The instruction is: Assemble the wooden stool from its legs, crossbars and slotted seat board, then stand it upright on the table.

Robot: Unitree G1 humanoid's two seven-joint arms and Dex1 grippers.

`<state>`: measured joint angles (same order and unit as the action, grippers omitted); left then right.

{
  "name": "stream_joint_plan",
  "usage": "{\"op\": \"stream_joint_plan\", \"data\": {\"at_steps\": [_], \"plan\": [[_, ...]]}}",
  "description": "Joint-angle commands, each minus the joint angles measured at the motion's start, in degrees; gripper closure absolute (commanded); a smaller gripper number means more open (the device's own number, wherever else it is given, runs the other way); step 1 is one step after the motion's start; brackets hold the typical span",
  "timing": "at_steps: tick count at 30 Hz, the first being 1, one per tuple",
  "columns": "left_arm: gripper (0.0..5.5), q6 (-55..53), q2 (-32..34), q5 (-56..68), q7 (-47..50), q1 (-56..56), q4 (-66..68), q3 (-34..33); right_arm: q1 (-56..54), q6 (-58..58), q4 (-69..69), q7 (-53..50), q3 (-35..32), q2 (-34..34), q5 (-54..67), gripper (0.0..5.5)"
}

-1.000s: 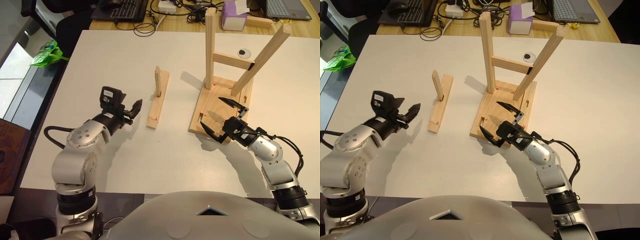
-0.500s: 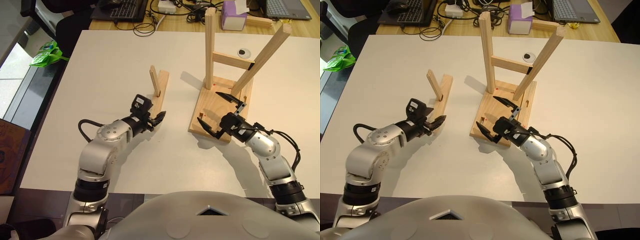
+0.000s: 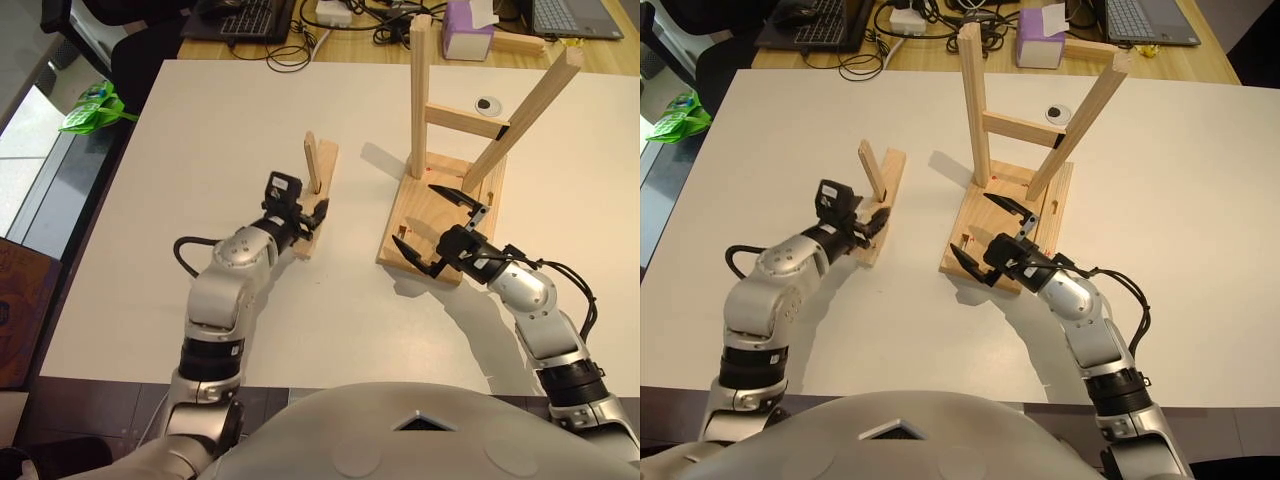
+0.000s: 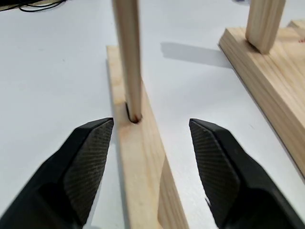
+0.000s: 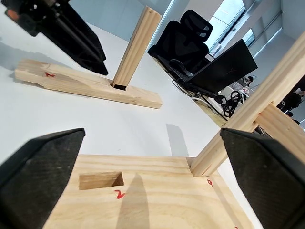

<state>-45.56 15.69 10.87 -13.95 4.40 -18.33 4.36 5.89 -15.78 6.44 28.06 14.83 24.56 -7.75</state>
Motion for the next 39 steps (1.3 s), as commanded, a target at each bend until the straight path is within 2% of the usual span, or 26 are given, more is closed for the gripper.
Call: {"op": "stream_joint_plan", "data": {"at_steps": [1, 11, 31, 37, 39], "plan": [[2.55, -0.2, 2.1, -0.9, -1.5, 1.0, 3.6, 0.1, -1.2, -0.3, -0.4, -0.1, 0.2, -0.4, -0.5, 0.1], [2.55, -3.1, 6.3, -1.8, -5.4, -5.6, -2.0, 3.6, 0.4, -0.1, 0.8, -1.0, -0.1, -1.1, -0.8, 0.1], [2.55, -2.2, 4.0, -2.5, -4.1, -6.9, 2.2, 4.4, 0.3, -0.1, 0.8, -1.2, 0.2, -1.3, -0.9, 0.1], [3.37, -0.4, 2.2, -2.1, -3.6, -8.2, 3.9, 3.4, -0.1, 0.0, 0.9, -1.1, 0.1, -1.2, -0.8, 0.1], [3.4, 0.3, 1.5, -2.0, -3.3, -8.5, 4.3, 2.9, -0.3, -0.1, 0.8, -1.0, 0.0, -1.1, -0.8, 0.1]]}}
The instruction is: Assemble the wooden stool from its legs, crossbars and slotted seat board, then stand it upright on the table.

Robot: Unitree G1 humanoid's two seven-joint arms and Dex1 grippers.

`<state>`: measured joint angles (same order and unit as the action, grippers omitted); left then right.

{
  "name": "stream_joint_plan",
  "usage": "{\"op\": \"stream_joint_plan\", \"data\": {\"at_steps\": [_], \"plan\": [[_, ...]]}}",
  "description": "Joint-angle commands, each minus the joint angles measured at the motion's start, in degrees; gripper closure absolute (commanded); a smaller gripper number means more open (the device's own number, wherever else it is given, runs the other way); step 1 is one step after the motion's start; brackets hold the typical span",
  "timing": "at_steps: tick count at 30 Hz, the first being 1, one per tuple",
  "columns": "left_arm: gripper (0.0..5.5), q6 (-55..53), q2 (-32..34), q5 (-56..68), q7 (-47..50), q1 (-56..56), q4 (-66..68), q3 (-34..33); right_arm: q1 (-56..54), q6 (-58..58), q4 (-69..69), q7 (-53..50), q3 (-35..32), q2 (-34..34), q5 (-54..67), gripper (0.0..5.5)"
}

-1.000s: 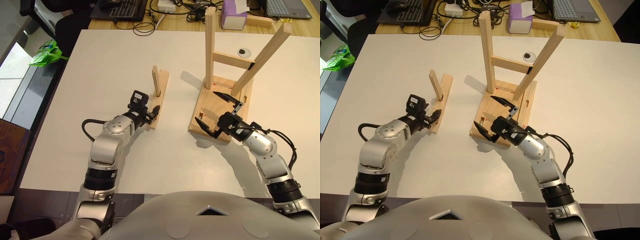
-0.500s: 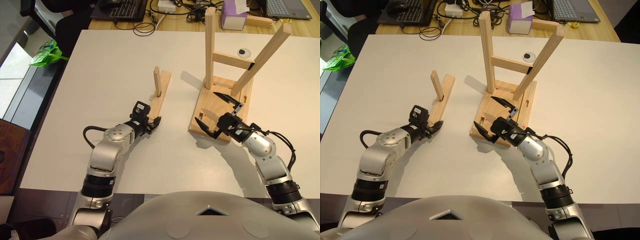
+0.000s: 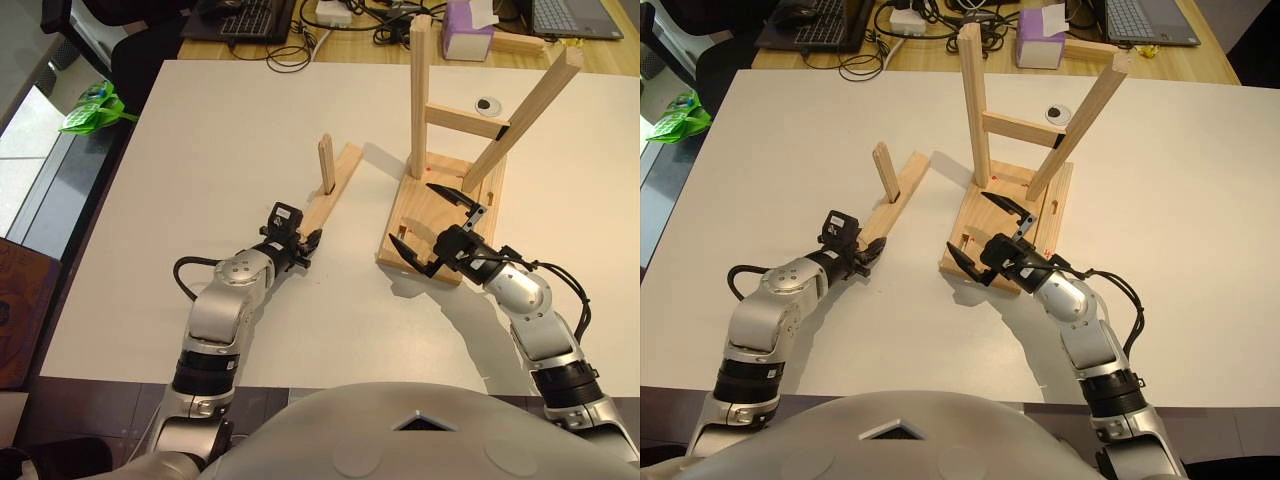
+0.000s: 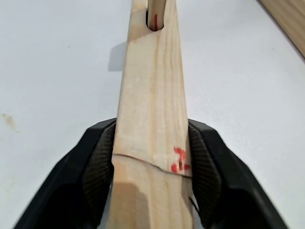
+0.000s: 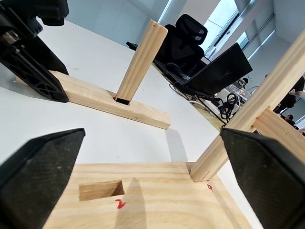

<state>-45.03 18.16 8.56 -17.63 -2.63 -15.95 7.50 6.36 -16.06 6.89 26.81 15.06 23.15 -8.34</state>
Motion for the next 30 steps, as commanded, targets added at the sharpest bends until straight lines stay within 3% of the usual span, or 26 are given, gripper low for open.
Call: {"op": "stream_joint_plan", "data": {"at_steps": [1, 7, 13, 21, 27, 30], "plan": [[3.4, 0.2, -1.3, 0.2, 0.7, -1.6, 2.0, -0.6, -0.8, 0.1, 0.2, 0.4, -0.2, 0.4, -0.2, 0.1], [3.4, 2.8, -4.4, 0.0, 4.1, -0.6, -0.5, -3.7, -2.6, 0.8, 0.5, -1.6, -2.9, -0.4, 0.9, 0.1], [3.4, 10.9, -5.4, -5.7, 11.5, 4.4, -3.1, -5.9, -12.7, 12.0, 5.4, -5.2, -8.6, -7.8, 12.3, 0.1], [3.4, 25.6, -3.6, -14.6, 19.7, 9.6, 4.4, -9.6, -21.8, 21.8, 7.9, -5.8, -5.9, -18.1, 21.9, 0.1], [3.4, 35.9, -8.7, -17.8, 29.4, 16.1, 9.4, -10.5, -30.1, 20.5, -0.5, -6.1, -3.3, -25.8, 22.0, 0.1], [3.4, 41.8, -11.1, -15.7, 29.9, 18.3, 10.1, -10.7, -35.0, 21.7, -8.2, -6.1, -6.4, -29.6, 26.2, 0.1]]}}
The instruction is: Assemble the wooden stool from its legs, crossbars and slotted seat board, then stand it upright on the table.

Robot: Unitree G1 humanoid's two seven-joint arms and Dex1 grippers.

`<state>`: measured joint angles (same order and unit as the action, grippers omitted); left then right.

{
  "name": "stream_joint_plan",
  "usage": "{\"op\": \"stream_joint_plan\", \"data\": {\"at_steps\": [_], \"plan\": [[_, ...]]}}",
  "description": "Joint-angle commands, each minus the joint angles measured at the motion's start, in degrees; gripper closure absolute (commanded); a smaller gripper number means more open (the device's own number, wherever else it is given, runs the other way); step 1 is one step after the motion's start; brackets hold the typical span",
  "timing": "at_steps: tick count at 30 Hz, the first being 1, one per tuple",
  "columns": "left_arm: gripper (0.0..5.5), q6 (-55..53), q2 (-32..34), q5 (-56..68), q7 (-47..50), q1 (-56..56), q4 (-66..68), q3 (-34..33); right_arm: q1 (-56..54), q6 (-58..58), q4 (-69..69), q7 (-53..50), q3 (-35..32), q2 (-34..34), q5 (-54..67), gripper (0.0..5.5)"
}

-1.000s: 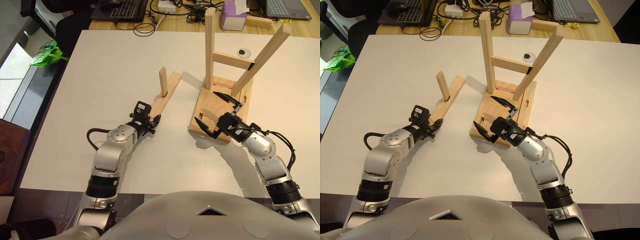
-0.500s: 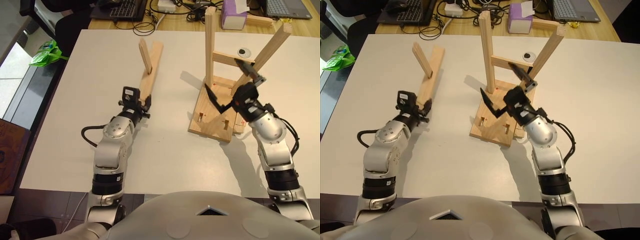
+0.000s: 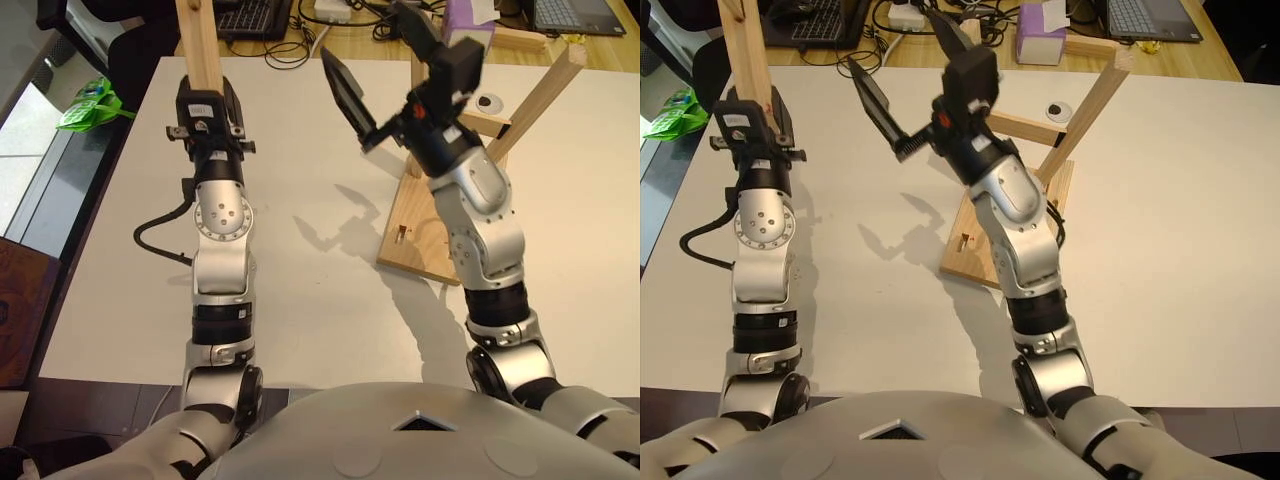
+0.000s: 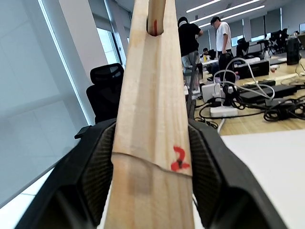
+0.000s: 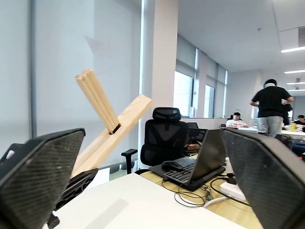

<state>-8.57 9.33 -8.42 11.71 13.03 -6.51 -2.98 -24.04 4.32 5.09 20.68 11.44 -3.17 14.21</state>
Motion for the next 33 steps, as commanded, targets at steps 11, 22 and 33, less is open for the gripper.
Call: {"op": "stream_joint_plan", "data": {"at_steps": [11, 22, 33], "plan": [[3.4, 13.0, -3.0, -2.5, -0.4, 2.5, 1.0, 0.8, -12.5, 21.0, -8.2, 6.7, -12.1, 2.1, 21.1, 0.1], [3.41, 20.9, -2.2, -10.7, -0.5, 2.3, -0.4, 6.5, -23.5, 32.9, -20.3, 16.5, -16.8, 2.8, 31.4, 0.1], [3.41, 24.1, -5.2, -8.5, -4.2, 0.0, -1.7, 11.0, -28.9, 29.9, -29.5, 24.1, -15.6, 2.4, 27.0, 1.88]]}}
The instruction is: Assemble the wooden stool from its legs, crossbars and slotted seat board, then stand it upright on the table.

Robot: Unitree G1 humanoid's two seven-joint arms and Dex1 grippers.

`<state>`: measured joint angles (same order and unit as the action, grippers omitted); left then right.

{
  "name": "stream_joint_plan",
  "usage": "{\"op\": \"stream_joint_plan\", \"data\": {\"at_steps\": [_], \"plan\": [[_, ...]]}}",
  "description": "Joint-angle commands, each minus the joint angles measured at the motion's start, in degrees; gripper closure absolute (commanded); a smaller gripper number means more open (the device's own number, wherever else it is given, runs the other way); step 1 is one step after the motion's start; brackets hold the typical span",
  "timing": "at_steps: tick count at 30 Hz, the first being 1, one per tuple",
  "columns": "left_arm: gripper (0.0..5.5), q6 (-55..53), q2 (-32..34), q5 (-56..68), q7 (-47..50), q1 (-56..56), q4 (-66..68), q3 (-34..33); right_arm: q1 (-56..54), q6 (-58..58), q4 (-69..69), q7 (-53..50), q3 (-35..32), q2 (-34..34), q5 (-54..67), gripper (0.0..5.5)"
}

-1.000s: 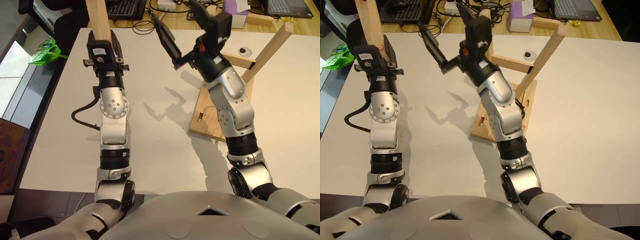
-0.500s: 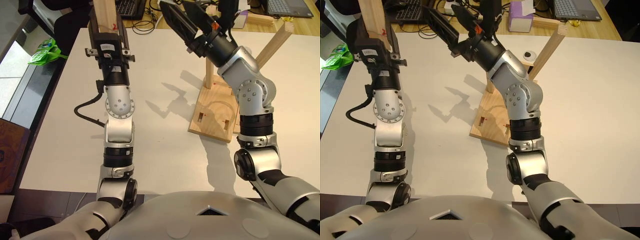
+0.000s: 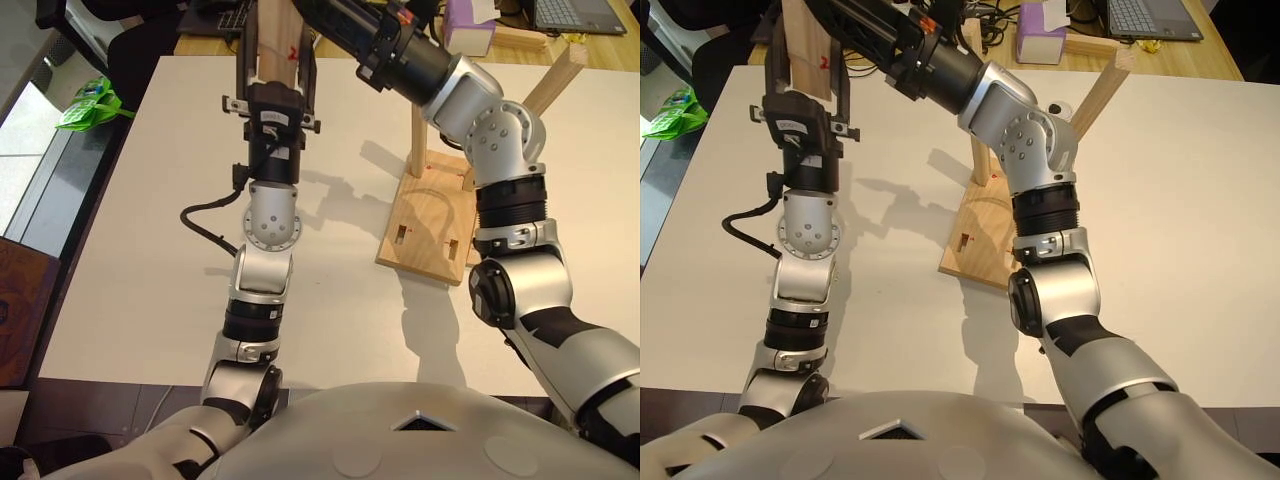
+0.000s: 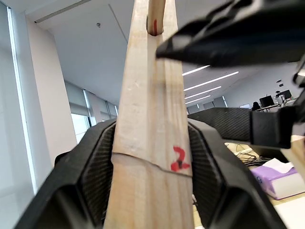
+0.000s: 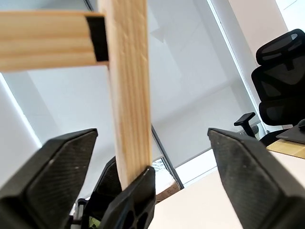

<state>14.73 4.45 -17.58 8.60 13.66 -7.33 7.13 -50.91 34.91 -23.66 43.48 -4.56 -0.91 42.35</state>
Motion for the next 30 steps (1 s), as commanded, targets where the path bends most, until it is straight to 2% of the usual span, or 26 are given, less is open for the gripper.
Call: {"op": "stream_joint_plan", "data": {"at_steps": [1, 5, 13, 22, 23, 25, 30], "plan": [[3.41, 0.9, -0.4, 0.7, -1.4, -0.9, -1.1, 1.0, -2.1, -0.7, -0.7, 1.6, 0.3, 0.1, -1.3, 2.04], [3.41, 0.9, -0.4, 1.1, -2.1, -1.3, -0.7, 1.2, -2.3, -0.7, -0.2, 2.4, -0.2, -0.1, -1.5, 2.93], [3.42, 1.9, 0.3, 1.6, -3.6, -2.7, 0.6, 0.9, -0.6, -0.3, 3.1, 2.8, -1.6, -0.3, -0.2, 4.18], [3.43, 3.6, -0.4, 4.4, -5.9, -1.8, 0.8, 1.0, 2.2, 0.1, 6.9, 2.7, -2.5, -0.9, 1.0, 4.37], [3.07, 3.9, -0.5, 5.0, -6.4, -1.6, 0.7, 1.2, 2.6, -0.2, 7.4, 2.2, -2.9, -1.3, 1.2, 4.37], [2.73, 4.5, -0.5, 5.6, -7.1, -1.4, 0.5, 1.4, 3.3, -0.6, 8.4, 1.3, -3.4, -2.0, 1.7, 4.48], [2.1, 4.5, -0.3, 7.8, -9.2, -1.6, 0.1, 1.0, 4.5, -2.2, 10.3, -1.3, -5.1, -2.8, 2.2, 4.48]]}}
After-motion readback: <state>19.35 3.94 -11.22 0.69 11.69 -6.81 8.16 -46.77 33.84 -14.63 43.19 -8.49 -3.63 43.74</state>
